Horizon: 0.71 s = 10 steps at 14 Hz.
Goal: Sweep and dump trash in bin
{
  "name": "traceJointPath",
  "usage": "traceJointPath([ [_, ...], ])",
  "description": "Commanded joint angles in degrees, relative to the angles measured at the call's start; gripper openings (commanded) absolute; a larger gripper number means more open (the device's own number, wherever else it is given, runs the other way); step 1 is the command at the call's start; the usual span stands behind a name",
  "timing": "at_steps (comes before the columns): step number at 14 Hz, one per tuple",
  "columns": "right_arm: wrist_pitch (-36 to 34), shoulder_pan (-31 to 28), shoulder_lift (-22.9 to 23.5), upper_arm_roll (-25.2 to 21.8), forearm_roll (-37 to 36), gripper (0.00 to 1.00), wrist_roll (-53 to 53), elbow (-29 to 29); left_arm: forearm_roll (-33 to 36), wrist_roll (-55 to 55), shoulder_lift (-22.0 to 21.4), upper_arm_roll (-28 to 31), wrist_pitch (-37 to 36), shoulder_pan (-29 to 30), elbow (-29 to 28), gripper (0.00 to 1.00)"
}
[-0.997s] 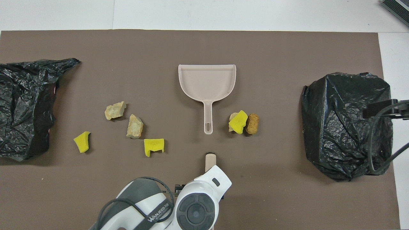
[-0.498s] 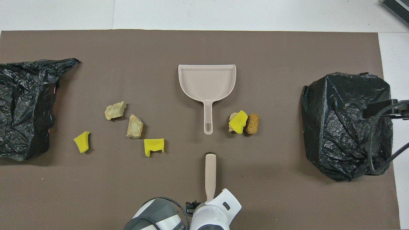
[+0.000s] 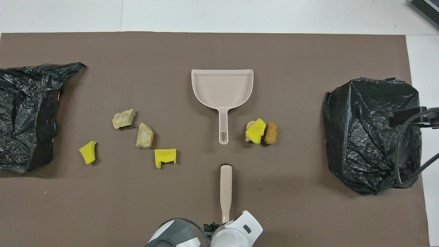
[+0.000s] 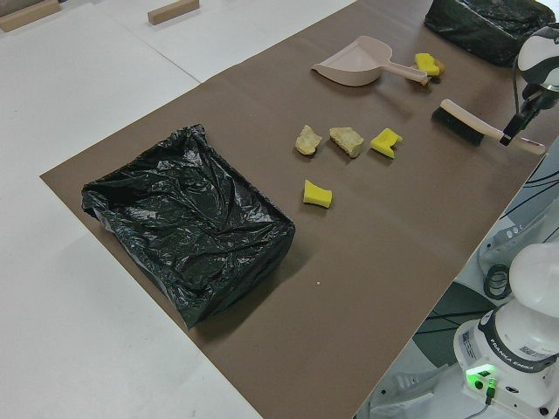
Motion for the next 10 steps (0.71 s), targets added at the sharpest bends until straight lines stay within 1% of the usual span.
traceJointPath([
  [1,0.01,-0.68,-1.11,0.32,-0.12,1.0,-1.19,-1.17,-0.94,-0.54,1.13,1.09,2.2,-1.33,-1.15,0.52],
  [2,0.01,-0.68,-1.11,0.32,-0.12,1.0,-1.19,-1.17,-0.94,-0.62,1.22,1.18,1.94,-1.25,-0.8,0.39],
  [3,0.1,-0.68,-1.11,0.32,-0.12,1.0,-1.19,-1.17,-0.94,-0.54,1.13,1.18,1.76,-0.81,-0.53,0.3],
  [4,0.01,-0.68,-1.11,0.32,-0.12,1.0,-1.19,-1.17,-0.94,-0.45,0.61,1.27,1.15,-0.55,-0.01,0.16],
  [5,0.01,-0.68,-1.11,0.32,-0.12,1.0,-1.19,-1.17,-0.94,-0.36,0.17,1.44,0.45,-0.46,0.17,0.05],
  [6,0.01,-0.68,-1.11,0.32,-0.12,1.0,-1.19,-1.17,-0.94,-0.36,-0.01,1.71,-1.48,0.15,0.96,0.0],
  [8,0.01,-0.68,-1.11,0.32,-0.12,1.0,-1.19,-1.17,-0.94,-0.01,-0.8,1.8,-6.04,2.78,2.8,0.0],
  [10,0.01,-0.68,-1.11,0.32,-0.12,1.0,-1.19,-1.17,-0.77,0.25,-3.07,1.88,-9.39,5.59,3.07,0.0],
])
